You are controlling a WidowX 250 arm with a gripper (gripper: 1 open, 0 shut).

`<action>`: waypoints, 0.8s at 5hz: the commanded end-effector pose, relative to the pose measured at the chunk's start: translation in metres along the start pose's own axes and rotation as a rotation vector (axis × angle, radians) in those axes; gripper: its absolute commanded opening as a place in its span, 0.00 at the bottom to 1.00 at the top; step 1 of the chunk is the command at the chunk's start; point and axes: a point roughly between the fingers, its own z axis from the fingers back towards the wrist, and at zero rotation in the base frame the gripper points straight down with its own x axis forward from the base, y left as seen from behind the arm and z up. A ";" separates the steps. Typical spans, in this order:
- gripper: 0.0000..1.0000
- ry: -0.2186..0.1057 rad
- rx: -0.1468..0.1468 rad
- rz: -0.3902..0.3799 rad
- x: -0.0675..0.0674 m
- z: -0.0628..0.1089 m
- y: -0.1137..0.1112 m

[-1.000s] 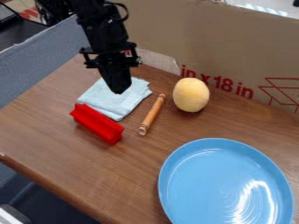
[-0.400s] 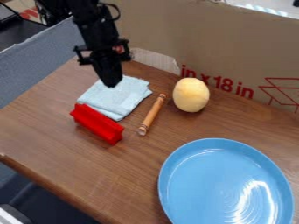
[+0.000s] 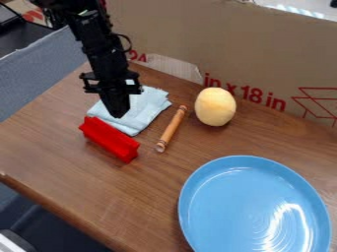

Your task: Move the cloth to the right side of the table

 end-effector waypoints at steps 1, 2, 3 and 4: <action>1.00 -0.045 0.046 0.005 0.003 0.019 0.005; 1.00 -0.048 0.080 0.002 -0.002 0.019 0.016; 1.00 -0.057 0.084 -0.007 0.005 0.010 0.008; 0.00 -0.088 0.085 0.006 -0.001 -0.002 0.010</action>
